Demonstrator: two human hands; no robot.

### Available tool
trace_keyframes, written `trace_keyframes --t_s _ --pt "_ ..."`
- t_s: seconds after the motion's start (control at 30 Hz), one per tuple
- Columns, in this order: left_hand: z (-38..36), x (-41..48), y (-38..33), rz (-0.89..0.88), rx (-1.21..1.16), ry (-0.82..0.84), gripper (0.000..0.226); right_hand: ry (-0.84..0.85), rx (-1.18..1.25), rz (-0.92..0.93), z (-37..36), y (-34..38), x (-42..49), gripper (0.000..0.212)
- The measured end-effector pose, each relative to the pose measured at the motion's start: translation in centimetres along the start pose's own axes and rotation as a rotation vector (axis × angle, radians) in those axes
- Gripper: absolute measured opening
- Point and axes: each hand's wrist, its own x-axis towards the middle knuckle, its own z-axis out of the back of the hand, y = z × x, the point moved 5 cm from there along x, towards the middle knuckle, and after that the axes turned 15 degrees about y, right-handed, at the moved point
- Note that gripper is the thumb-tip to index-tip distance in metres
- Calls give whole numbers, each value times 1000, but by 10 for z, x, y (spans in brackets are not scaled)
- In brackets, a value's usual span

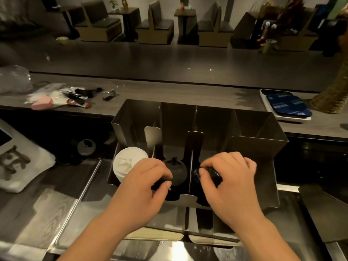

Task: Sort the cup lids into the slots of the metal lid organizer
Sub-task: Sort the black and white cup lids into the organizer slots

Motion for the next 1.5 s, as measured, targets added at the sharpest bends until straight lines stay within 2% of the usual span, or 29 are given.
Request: trace_keyframes --t_s 0.17,0.27,0.37,0.47,0.6,0.7,0.8,0.9,0.93,1.0,1.1,1.2,1.27,1.3,1.33,1.37,1.4,1.47,1.5 --pt "34 -26 29 23 -181 -172 12 117 362 357 -30 88 20 6" --pt "57 -52 75 123 -288 -247 22 257 489 455 -79 144 34 4" --pt "73 -84 138 282 -341 -292 32 430 591 392 -139 189 52 6" --pt "79 -113 212 437 -365 -294 25 563 653 217 -205 217 76 9" --pt "66 -125 318 584 -239 -139 20 601 616 -27 -296 235 112 13" --pt "37 -115 399 711 -132 129 45 633 581 -199 -368 236 133 17" --pt "15 -91 470 814 -129 298 60 704 502 -254 -428 234 153 24" --pt "11 -63 524 828 39 396 86 755 338 -298 -468 229 186 35" --pt "10 -56 540 822 89 425 88 743 276 -282 -478 230 200 40" --pt "1 -45 567 812 134 472 75 769 141 -260 -496 234 227 55" --pt "-20 -40 592 802 161 584 67 897 -22 -268 -519 237 271 63" --pt "-25 -42 599 733 194 648 74 1037 39 -185 -547 234 306 64" --pt "-23 -47 599 696 210 713 80 1192 -67 -187 -560 222 316 55" --pt "-23 -53 598 689 201 730 80 1314 150 -257 -565 219 306 46" --pt "-26 -61 596 679 184 727 78 1300 424 -406 -567 215 301 41" --pt "-27 -70 591 656 169 686 73 1297 360 -430 -564 222 300 39" --pt "-26 -78 582 623 157 615 67 1355 109 -255 -561 228 290 39" --pt "-23 -96 561 593 95 498 57 1126 -112 -235 -549 230 272 48" --pt "-24 -106 550 604 55 526 57 1115 -62 -248 -540 232 256 55"
